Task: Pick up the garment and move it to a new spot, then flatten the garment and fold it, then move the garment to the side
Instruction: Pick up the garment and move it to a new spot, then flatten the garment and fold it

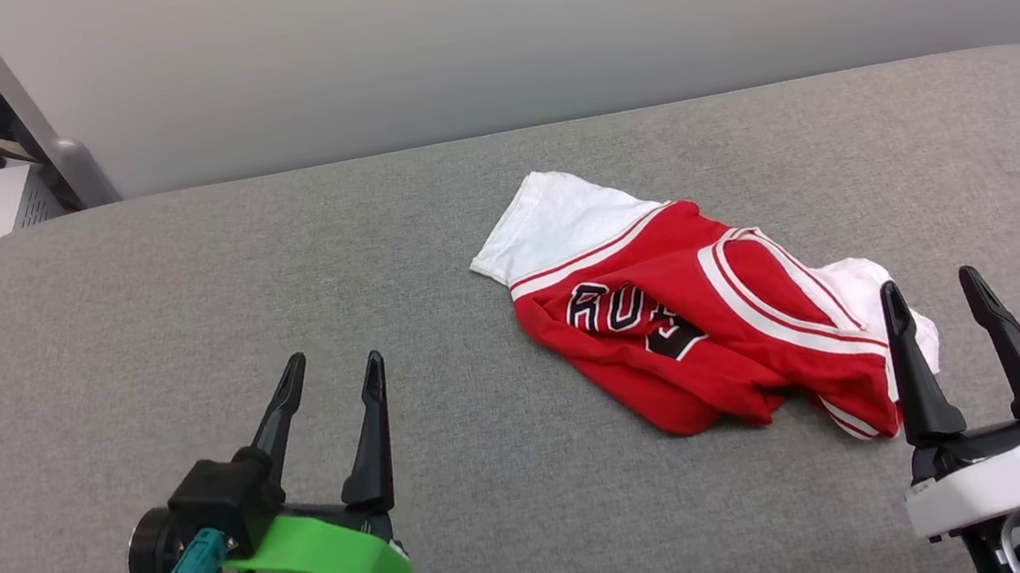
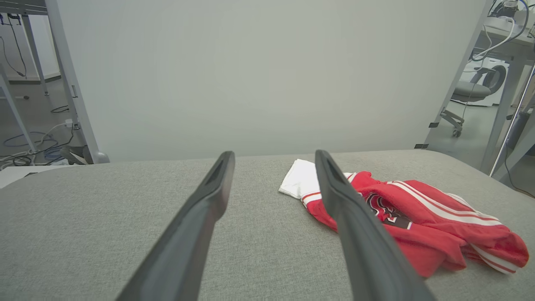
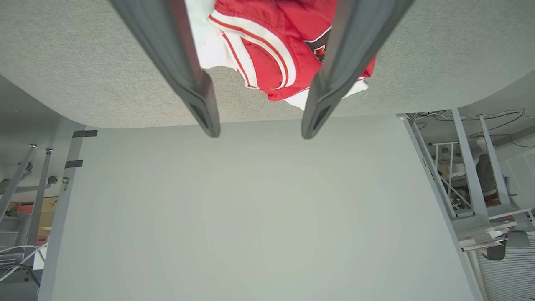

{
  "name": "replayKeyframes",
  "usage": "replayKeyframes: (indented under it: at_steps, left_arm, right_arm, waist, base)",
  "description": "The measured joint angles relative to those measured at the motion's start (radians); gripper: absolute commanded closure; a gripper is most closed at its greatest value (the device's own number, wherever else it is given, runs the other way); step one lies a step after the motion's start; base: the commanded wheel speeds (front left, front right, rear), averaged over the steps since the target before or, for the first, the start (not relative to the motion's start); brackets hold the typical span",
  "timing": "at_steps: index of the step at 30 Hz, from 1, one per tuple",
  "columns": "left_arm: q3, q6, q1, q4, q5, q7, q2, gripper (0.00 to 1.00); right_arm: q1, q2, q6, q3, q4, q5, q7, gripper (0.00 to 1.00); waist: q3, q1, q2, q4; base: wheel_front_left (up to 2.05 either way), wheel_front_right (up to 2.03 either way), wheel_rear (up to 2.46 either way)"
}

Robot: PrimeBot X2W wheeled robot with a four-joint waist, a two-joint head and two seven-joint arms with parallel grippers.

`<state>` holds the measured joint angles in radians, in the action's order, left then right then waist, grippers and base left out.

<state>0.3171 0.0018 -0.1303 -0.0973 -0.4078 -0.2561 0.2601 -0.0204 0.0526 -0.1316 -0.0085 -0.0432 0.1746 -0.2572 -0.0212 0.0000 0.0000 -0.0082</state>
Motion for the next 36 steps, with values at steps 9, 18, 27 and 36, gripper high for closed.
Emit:
replayKeyframes:
  at_steps: [9,18,27,36]
  left_arm:
    - [-0.066,-0.065,0.031,0.012,0.080,0.000,-0.050,0.00]
    - [-0.023,-0.114,0.023,-0.045,0.096,0.024,-0.038,0.00]
    - [0.048,-0.126,-0.233,-0.086,-0.016,0.311,0.011,0.00]
    - [0.200,-0.129,-0.650,-0.150,-0.153,0.791,0.132,0.00]
  right_arm:
    - [0.000,0.000,0.000,0.006,0.004,0.000,0.000,0.00]
    - [0.003,0.000,0.000,0.024,0.003,0.000,0.000,0.00]
    - [0.036,0.000,0.000,0.033,-0.023,0.007,0.000,0.00]
    - [0.096,0.000,0.000,0.068,-0.036,0.063,0.000,0.00]
  waist:
    - [0.005,0.0000,0.0001,-0.005]
    - [-0.016,0.0000,0.0000,-0.034]
    - [-0.096,0.0000,0.0000,-0.090]
    - [-0.221,0.0001,0.0001,-0.165]
  base:
    - [0.00,0.00,0.00]
    - [0.00,0.00,0.00]
    - [0.00,0.00,0.00]
    - [0.00,0.00,0.00]
